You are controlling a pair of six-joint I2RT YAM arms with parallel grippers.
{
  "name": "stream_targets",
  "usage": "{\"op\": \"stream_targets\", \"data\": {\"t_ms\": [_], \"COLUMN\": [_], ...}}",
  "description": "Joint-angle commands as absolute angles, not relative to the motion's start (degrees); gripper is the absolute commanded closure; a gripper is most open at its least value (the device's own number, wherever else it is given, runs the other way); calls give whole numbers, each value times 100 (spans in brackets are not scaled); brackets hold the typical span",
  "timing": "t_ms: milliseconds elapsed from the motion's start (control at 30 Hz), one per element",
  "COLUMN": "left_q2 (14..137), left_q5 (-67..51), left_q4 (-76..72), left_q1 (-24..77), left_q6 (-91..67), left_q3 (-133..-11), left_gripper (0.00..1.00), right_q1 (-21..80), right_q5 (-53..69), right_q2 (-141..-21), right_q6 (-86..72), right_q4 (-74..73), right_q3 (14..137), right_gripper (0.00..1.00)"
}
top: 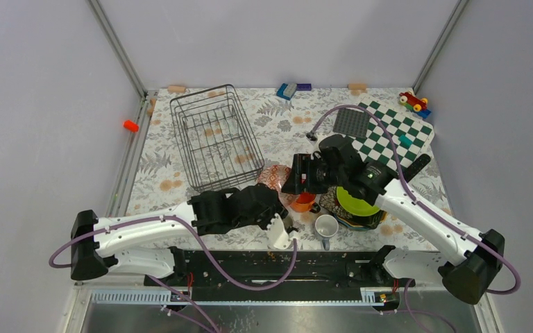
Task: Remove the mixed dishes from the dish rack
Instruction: Pick up the bowl from the dish rack, then place the bowl at the center of the board.
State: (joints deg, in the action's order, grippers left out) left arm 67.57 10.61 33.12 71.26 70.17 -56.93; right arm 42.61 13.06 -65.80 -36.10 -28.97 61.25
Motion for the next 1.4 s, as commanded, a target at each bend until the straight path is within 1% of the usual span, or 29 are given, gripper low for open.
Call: {"op": "stream_targets", "data": {"t_ms": [0,33,67,100,133,167,200,233,267,300,467,667,733,800,900,1000,1133,1167,1200,1233,1267,1367], "left_q2": [6582,6563,6557,6552,6552,6541,6535,6523,6507,6479,6188,5599,5335,5061,4696,4445,4312,4296,4246,4167,4060,3687], "left_q5": [1491,1479,1469,1473,1488,1511,1550,1577,1566,1560,1637,1233,1105,1301,2156,3576,5686,6101,6375,6396,6157,4784], "left_q4": [2962,2962,2939,2877,2803,2712,2577,2391,2180,1976,886,646,275,-249,-863,-1114,-790,-550,0,398,666,985], "left_q1": [7214,7216,7223,7224,7225,7225,7225,7225,7227,7229,7233,7233,7233,7233,7233,7231,7205,7169,7056,6873,6616,5557], "left_q6": [7325,7343,7353,7337,7305,7231,7121,6983,6807,6649,5646,4186,3791,3170,1793,269,-1205,-1574,-2247,-2692,-3056,-3683], "left_q3": [-6017,-6000,-5984,-5958,-5925,-5893,-5844,-5779,-5718,-5645,-5173,-4839,-4572,-4327,-4092,-3975,-3882,-3890,-3904,-3910,-3892,-3695], "left_gripper": [100,100,100,100,94,72,40,16,3,1,1,1,1,1,1,1,1,1,1,1,1,1], "right_q1": [4408,4413,4423,4429,4436,4434,4430,4429,4428,4427,4302,3607,3349,3148,2822,2602,2484,2471,2466,2462,2454,2449], "right_q5": [1455,1495,1546,1574,1600,1590,1545,1464,1316,1125,520,839,851,652,593,636,291,211,149,98,52,-81], "right_q2": [-6581,-6590,-6594,-6574,-6549,-6528,-6482,-6440,-6390,-6355,-6325,-6836,-7113,-7417,-7970,-8518,-9249,-9383,-9489,-9582,-9657,-9891], "right_q6": [-3397,-3389,-3376,-3375,-3370,-3353,-3337,-3344,-3359,-3373,-3289,-3264,-3275,-3166,-3058,-2897,-2720,-2706,-2707,-2707,-2721,-2761], "right_q4": [-3188,-3118,-3041,-2918,-2810,-2749,-2676,-2611,-2587,-2575,-2694,-2693,-2693,-2763,-2901,-2793,-2794,-2796,-2799,-2788,-2767,-2705], "right_q3": [6398,6353,6320,6278,6241,6225,6214,6199,6201,6232,6516,6972,7130,7287,7476,7605,7767,7785,7782,7774,7758,7711], "right_gripper": [36,45,56,69,79,86,93,97,100,100,100,100,100,100,100,100,100,100,100,100,100,99]}}
